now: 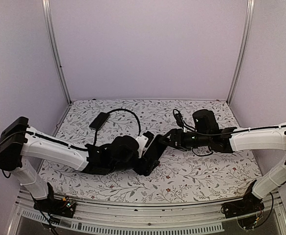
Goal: Take the phone out of the phone case
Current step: Pass from the left arm to the right
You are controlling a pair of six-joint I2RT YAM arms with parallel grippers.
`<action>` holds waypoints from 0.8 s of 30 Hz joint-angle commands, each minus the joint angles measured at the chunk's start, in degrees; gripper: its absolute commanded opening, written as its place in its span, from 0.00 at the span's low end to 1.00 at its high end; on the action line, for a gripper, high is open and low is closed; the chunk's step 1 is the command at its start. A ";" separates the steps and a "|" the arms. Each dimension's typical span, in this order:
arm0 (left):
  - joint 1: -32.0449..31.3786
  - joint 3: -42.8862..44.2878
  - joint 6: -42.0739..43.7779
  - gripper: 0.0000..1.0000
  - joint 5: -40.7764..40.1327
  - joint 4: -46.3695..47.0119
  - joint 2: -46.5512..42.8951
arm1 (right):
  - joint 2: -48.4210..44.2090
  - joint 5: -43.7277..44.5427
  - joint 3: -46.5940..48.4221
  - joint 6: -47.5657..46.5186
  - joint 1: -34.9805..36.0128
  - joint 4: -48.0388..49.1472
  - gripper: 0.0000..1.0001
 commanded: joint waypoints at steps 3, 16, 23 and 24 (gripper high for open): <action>-1.36 -0.34 2.01 0.51 0.39 5.35 -3.11 | 0.04 -1.44 2.02 1.36 -0.16 1.49 0.56; -1.11 -1.62 1.01 0.82 2.26 5.39 -5.00 | -0.79 -3.22 4.05 1.87 -0.24 0.78 0.00; 1.93 -6.36 -3.03 0.99 9.28 9.25 -9.02 | -2.92 -2.77 4.15 -0.04 -0.85 0.61 0.00; 2.43 -6.97 -3.73 0.99 10.38 10.03 -9.53 | -3.21 -2.72 4.04 -0.39 -0.95 0.61 0.00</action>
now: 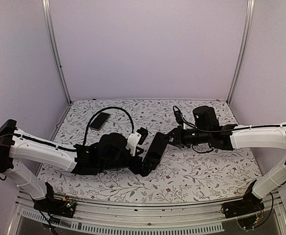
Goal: Take the phone out of the phone case
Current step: Pass from the left arm to the right, then pass from the right arm to the left
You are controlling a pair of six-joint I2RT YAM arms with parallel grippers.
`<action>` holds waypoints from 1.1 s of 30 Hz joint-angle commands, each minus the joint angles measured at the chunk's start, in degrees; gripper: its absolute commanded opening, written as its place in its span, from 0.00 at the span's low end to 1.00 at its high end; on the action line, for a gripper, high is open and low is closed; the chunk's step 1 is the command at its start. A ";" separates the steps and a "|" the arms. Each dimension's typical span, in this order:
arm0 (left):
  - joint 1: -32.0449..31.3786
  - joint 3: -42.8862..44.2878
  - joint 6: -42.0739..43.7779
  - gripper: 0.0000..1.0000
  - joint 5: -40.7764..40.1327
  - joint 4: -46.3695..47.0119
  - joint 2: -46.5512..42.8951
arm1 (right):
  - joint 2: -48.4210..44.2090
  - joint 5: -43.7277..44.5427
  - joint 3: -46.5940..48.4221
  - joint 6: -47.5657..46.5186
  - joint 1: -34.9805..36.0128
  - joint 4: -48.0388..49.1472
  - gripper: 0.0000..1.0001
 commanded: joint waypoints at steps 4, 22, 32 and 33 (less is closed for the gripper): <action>4.28 -4.36 -6.74 0.99 10.35 7.87 -3.95 | -4.36 -0.47 1.41 -2.28 -0.97 2.05 0.00; 13.47 -15.74 -29.27 0.90 33.76 35.39 -5.07 | -9.31 -9.72 2.30 -0.90 -1.05 8.56 0.00; 13.60 -16.20 -37.79 0.55 39.26 48.51 -3.57 | -10.41 -15.14 2.61 3.62 -2.18 15.33 0.00; 13.62 -16.25 -38.16 0.52 39.48 49.29 -3.55 | -10.46 -15.36 2.54 3.92 -2.29 15.61 0.00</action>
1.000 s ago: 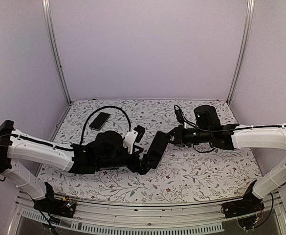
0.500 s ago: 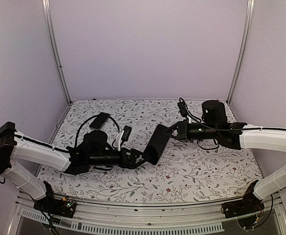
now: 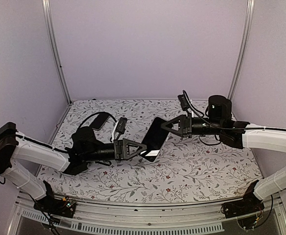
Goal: Take the phone out of the phone case
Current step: Pass from the right arm to the left
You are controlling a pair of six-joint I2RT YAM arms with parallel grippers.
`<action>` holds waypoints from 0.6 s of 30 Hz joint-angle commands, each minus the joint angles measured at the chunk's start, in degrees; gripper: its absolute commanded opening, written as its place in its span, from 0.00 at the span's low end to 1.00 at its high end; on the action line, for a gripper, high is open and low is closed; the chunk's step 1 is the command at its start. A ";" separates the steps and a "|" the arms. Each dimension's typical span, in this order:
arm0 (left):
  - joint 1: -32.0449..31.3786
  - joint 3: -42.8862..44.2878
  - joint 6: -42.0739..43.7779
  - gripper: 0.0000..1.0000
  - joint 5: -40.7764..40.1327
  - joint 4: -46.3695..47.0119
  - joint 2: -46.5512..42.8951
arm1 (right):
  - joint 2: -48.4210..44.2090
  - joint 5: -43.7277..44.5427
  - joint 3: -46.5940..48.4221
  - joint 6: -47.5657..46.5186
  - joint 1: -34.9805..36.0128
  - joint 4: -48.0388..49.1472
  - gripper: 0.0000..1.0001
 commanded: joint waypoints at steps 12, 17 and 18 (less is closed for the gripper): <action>-0.71 1.69 -4.78 0.05 3.59 9.07 0.86 | -3.73 -3.41 1.02 3.64 -1.65 8.87 0.00; -0.92 1.79 -4.24 0.00 3.31 8.79 0.54 | -4.57 -2.79 0.07 3.12 -1.88 8.44 0.17; -0.96 1.90 -4.05 0.00 3.22 8.51 0.32 | -4.91 -2.55 -0.20 2.95 -2.06 8.27 0.24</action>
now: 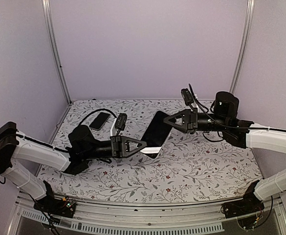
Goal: Take the phone out of the phone case
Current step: Pass from the right arm to the left, then remove the top right corner of the phone case from the phone.
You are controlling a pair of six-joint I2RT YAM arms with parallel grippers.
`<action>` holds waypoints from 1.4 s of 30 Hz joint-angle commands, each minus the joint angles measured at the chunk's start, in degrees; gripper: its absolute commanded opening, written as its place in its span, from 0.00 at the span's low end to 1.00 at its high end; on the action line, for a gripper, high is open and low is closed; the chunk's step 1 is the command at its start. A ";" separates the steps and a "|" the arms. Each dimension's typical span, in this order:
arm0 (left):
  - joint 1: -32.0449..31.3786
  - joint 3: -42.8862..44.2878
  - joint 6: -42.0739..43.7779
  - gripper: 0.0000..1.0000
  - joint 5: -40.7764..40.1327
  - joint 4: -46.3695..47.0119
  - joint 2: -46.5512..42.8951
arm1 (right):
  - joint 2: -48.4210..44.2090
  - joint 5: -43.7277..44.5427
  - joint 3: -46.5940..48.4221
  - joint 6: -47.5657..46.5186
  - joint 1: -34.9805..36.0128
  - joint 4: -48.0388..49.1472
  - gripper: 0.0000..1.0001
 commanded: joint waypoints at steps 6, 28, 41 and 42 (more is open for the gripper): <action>-0.29 1.77 1.96 0.00 -0.40 -2.49 -1.79 | -4.82 4.59 -0.85 -3.42 -1.34 -1.69 0.58; -0.01 2.59 2.81 0.00 -0.41 -4.16 -4.78 | -10.13 14.35 -2.15 -12.27 -2.29 -17.81 0.47; 0.48 2.99 3.18 0.00 -1.54 -7.01 -5.38 | -11.53 14.60 -1.63 -13.23 -2.31 -19.68 0.47; 0.65 2.90 3.17 0.00 -1.67 -7.39 -5.51 | -11.72 14.57 -1.50 -13.30 -2.27 -19.85 0.48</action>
